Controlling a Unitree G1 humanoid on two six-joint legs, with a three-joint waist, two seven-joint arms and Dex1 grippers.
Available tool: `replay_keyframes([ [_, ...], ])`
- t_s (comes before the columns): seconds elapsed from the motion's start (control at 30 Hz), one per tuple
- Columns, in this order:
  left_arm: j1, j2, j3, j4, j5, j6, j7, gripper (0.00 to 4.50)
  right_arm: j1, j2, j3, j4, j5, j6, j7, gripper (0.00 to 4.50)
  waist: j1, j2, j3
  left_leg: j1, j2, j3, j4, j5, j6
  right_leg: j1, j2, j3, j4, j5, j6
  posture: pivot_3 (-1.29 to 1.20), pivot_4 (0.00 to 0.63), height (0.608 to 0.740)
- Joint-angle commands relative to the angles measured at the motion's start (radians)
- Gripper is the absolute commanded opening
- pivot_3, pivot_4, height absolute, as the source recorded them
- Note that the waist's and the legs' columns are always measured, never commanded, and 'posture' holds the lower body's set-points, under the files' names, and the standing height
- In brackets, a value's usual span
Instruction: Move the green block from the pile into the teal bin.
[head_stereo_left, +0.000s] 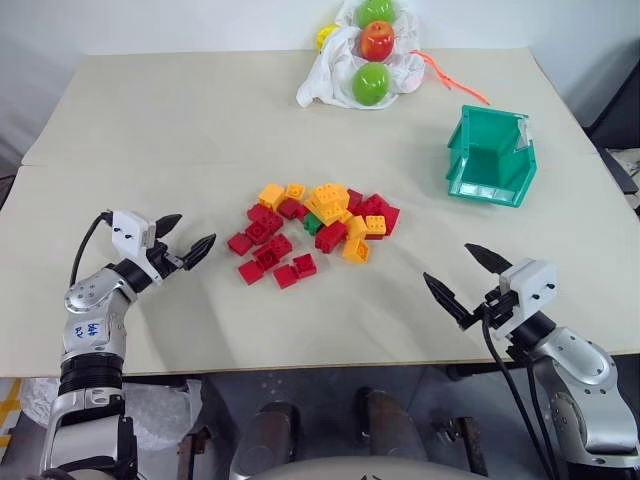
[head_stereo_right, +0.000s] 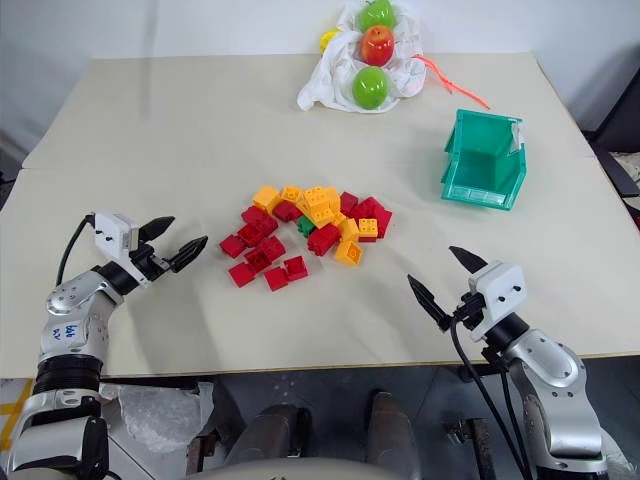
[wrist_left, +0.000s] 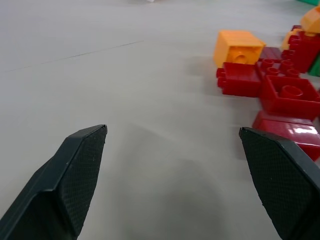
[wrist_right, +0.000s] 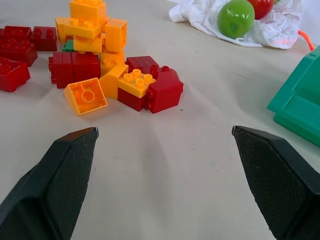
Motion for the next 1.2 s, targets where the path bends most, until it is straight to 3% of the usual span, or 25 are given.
replay_keyframes([
  [0.03,-0.013,0.012,0.024,-0.035,-0.028,0.011,-0.009,4.50,-0.001,-0.013,-0.011,-0.042,-0.001,-0.007,0.003,4.49,0.000,0.000,0.000,0.000,0.000,0.000,0.000,0.000,0.000,0.000,0.000,0.000,0.000,0.000,0.000,0.00,0.150,0.740],
  [0.33,-0.033,0.033,0.014,-0.051,-0.010,0.046,0.012,4.50,-0.023,-0.047,0.002,-0.087,0.014,0.071,0.012,4.49,-0.001,0.000,0.000,0.000,0.000,0.000,0.000,0.000,0.000,0.000,0.000,0.000,0.000,0.000,0.000,0.00,0.150,0.740],
  [0.7,-0.080,0.035,0.007,0.024,-0.004,-0.046,-0.054,4.50,-0.067,-0.078,0.019,-0.149,0.038,0.159,0.025,4.49,0.001,0.000,0.000,0.000,0.000,0.001,0.000,0.000,0.000,0.000,0.001,0.001,0.000,0.000,0.000,0.00,0.150,0.740],
  [0.97,-0.035,0.035,-0.031,-0.040,-0.019,-0.089,-0.202,4.50,-0.177,-0.067,0.116,-0.216,0.064,0.287,-0.004,4.49,-0.004,0.000,0.000,0.000,0.001,0.002,0.000,0.000,0.000,-0.001,0.001,0.002,0.000,0.000,0.000,0.00,0.150,0.740],
  [1.07,-0.009,0.054,-0.064,-0.054,-0.061,-0.166,-0.421,4.50,-0.370,-0.010,0.264,-0.214,-0.028,0.444,-0.122,3.96,-0.021,0.000,0.001,0.000,0.002,0.005,0.001,0.000,0.000,-0.002,0.001,0.004,0.001,0.000,0.000,0.00,0.150,0.740],
  [1.2,-0.044,0.054,-0.054,-0.008,-0.120,-0.162,-0.553,4.50,-0.534,0.061,0.380,-0.153,-0.072,0.569,-0.177,2.68,-0.024,0.001,0.001,0.000,0.003,0.005,0.002,0.000,-0.001,-0.004,0.001,0.004,0.003,0.000,-0.001,0.00,0.150,0.740],
])
